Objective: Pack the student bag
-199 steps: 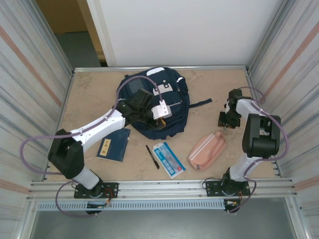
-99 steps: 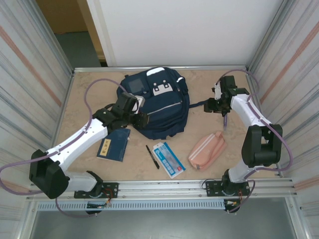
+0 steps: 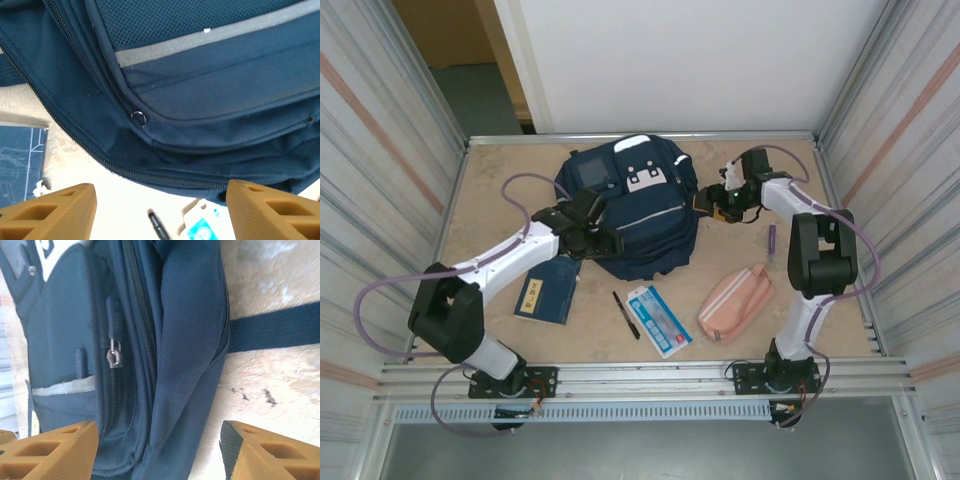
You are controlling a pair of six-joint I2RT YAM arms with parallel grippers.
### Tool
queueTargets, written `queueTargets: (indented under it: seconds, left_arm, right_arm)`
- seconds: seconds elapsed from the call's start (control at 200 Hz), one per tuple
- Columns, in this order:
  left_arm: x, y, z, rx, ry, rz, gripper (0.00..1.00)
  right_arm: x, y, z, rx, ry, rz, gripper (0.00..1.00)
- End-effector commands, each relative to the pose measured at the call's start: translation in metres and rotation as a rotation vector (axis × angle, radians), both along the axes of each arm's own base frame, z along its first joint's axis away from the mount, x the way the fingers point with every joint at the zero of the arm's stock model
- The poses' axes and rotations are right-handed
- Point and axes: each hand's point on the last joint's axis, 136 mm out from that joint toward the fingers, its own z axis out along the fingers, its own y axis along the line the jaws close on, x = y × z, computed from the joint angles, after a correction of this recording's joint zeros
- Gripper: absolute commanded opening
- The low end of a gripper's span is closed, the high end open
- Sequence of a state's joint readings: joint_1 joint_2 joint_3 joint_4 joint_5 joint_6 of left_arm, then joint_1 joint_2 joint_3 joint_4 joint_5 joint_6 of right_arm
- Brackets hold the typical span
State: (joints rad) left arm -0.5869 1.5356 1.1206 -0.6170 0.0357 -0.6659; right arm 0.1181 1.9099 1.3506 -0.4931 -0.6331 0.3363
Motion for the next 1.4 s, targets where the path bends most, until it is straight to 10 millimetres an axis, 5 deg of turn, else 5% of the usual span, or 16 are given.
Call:
queueTargets:
  seconds: [0.0,0.14,0.205,0.286,0.406,0.666,0.822,0.957,1.097,1.203,1.398]
  left_arm:
    - [0.01,0.004,-0.008,-0.045,0.046,0.121,0.7]
    - [0.025,0.01,-0.033,-0.06,0.057,0.173,0.69]
    - [0.037,0.004,-0.038,-0.063,0.031,0.155,0.69]
    - [0.051,-0.002,-0.039,-0.057,0.007,0.121,0.69]
    - [0.074,-0.003,-0.032,-0.057,-0.02,0.089,0.68]
    - [0.124,-0.007,-0.004,-0.06,-0.103,-0.016,0.67]
    - [0.138,-0.016,0.016,-0.05,-0.135,-0.112,0.67]
    - [0.128,-0.005,0.041,-0.022,-0.169,-0.115,0.67]
    - [0.082,0.02,0.062,-0.006,-0.036,0.015,0.69]
    - [0.047,0.019,0.06,-0.057,0.042,0.08,0.69]
    - [0.008,-0.005,0.034,-0.082,0.095,0.11,0.7]
  right_arm:
    - [0.003,0.013,-0.005,0.056,0.059,-0.016,0.64]
    - [0.002,0.028,-0.011,0.11,0.083,0.01,0.5]
    - [0.0,0.037,-0.009,0.15,0.096,0.024,0.34]
    - [-0.004,0.048,0.001,0.206,0.098,0.028,0.19]
    - [-0.017,0.062,0.025,0.284,0.081,0.012,0.1]
    - [-0.061,0.103,0.046,0.247,0.021,-0.026,0.05]
    - [-0.067,0.12,0.043,0.194,-0.04,-0.057,0.09]
    - [-0.07,0.13,0.036,0.188,-0.026,-0.006,0.2]
    - [-0.09,0.142,0.042,0.16,-0.087,0.149,0.36]
    - [-0.097,0.111,0.04,-0.03,-0.178,0.2,0.47]
    - [-0.07,0.035,0.04,-0.146,-0.25,0.088,0.6]
